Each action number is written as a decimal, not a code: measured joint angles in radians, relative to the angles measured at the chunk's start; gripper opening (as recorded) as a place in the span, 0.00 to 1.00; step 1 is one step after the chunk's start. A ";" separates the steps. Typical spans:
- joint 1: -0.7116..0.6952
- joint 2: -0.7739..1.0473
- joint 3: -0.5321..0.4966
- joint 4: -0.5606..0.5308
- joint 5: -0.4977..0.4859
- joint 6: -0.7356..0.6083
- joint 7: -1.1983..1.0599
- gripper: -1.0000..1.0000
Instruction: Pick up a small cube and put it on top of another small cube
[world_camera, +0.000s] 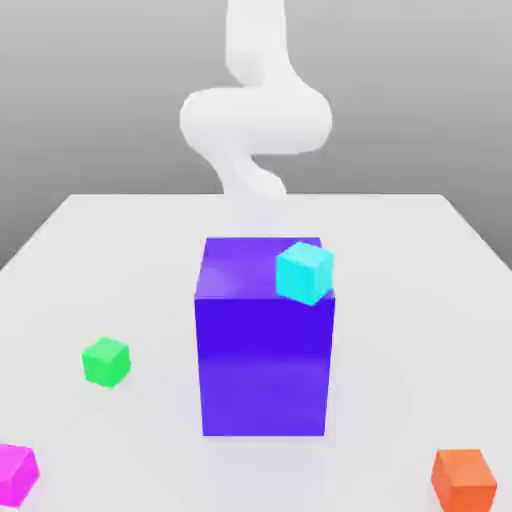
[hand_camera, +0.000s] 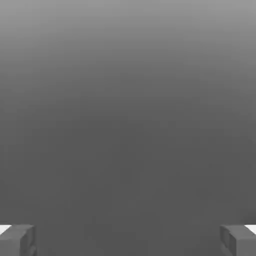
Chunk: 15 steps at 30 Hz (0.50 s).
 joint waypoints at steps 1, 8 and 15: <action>-0.030 0.040 0.012 0.003 -0.015 0.009 0.047 0.50; -0.207 0.299 0.070 0.021 -0.117 0.065 0.354 0.50; -0.320 0.554 0.061 0.039 -0.202 0.122 0.645 0.50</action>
